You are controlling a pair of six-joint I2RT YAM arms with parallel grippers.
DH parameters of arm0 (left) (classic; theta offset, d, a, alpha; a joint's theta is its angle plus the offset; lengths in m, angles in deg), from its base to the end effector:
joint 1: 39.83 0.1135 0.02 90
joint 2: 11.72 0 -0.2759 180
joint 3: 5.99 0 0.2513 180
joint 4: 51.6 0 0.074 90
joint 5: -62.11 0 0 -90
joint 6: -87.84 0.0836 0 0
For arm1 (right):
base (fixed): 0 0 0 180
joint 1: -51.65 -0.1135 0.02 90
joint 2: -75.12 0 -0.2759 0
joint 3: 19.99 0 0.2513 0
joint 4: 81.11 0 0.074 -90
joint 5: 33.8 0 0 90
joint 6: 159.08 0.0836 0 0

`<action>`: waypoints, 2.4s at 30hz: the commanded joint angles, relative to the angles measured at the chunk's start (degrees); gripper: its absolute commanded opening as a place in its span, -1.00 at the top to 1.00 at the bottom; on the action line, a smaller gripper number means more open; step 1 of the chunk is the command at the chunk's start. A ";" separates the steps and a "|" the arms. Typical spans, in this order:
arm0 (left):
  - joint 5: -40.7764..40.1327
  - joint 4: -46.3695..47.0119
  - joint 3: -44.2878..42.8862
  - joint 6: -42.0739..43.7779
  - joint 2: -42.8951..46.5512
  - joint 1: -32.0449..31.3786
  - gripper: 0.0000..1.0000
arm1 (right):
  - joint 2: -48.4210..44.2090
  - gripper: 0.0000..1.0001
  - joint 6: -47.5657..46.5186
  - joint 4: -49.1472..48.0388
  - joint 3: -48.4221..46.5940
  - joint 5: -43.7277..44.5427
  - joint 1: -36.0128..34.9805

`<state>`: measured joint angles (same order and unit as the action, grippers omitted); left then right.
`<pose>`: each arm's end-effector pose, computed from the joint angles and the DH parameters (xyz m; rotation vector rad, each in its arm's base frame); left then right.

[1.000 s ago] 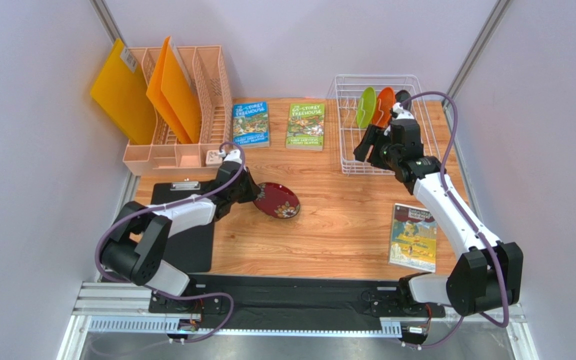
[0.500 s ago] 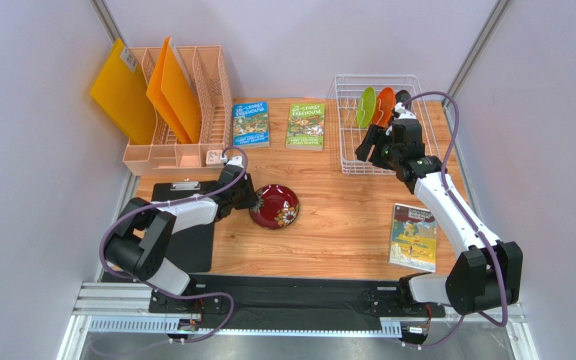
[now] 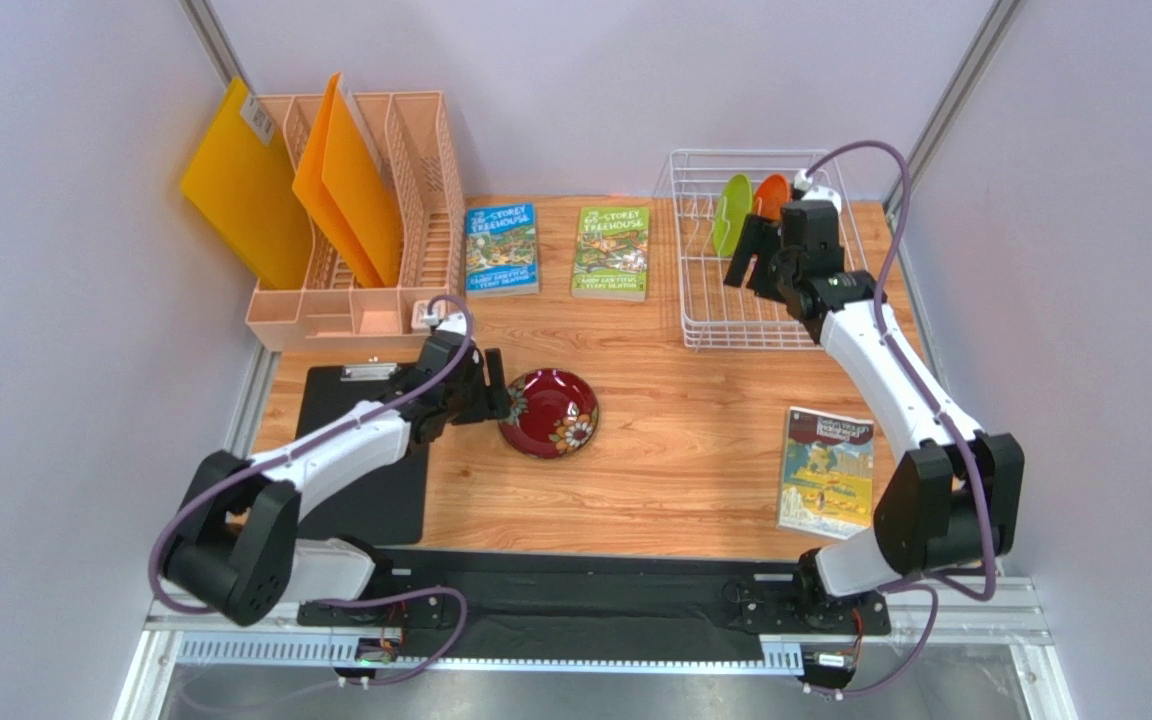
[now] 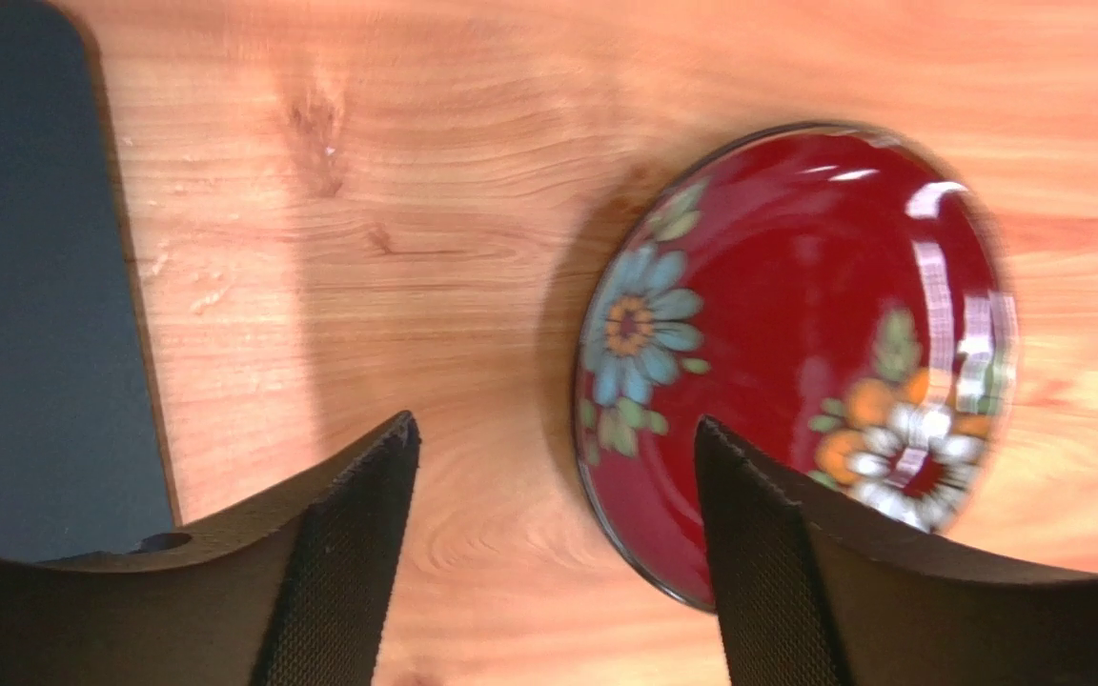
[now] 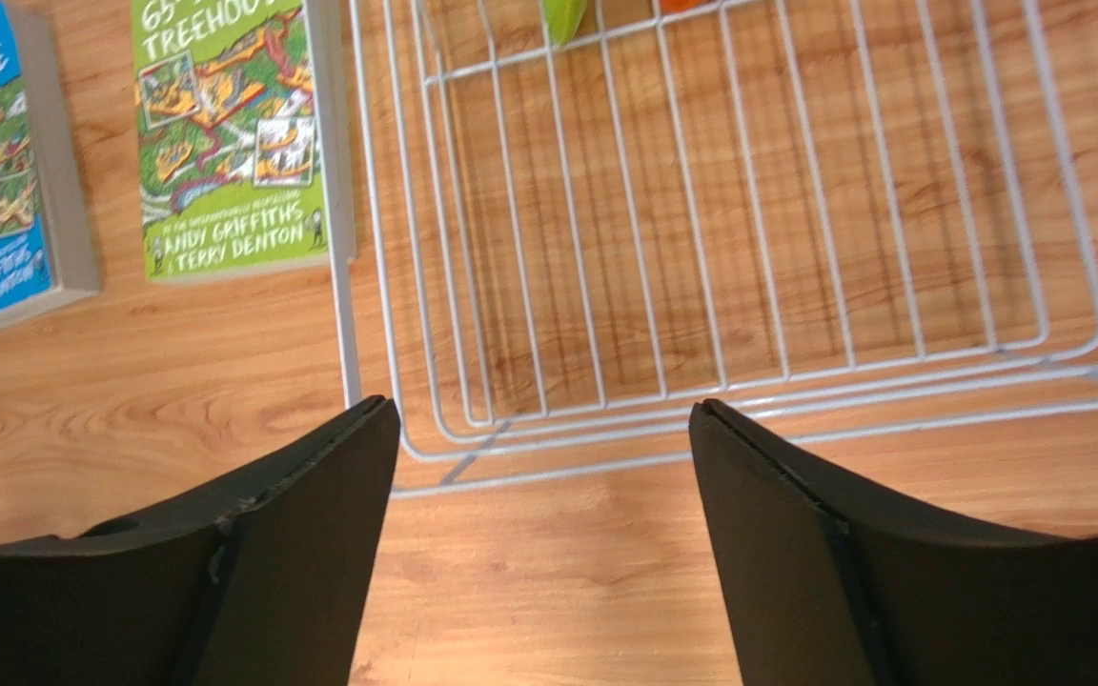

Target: Unload the plates from the dish rack

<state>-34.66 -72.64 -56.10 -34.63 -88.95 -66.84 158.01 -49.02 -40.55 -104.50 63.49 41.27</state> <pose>0.2606 -0.1218 0.1510 -0.1707 2.4253 -0.3361 0.3551 0.0543 0.2958 0.2577 2.2330 0.1436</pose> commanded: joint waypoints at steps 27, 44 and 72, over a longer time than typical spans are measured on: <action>21.88 5.64 -8.18 13.13 16.32 -0.15 -0.99 | 50.87 -0.42 -18.82 4.64 -59.29 11.08 2.37; 19.86 2.57 -9.94 14.27 15.53 -0.15 -0.99 | 56.59 0.27 -19.70 5.07 -64.13 10.46 2.46; 5.36 -1.39 -8.27 11.73 17.64 -0.15 -0.99 | 25.52 1.00 -23.41 -4.96 -39.99 39.21 -9.05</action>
<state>-29.96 -73.12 -62.90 -22.45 -71.70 -66.84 198.25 -76.61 -41.16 -150.56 101.36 33.80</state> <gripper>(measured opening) 0.993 0.039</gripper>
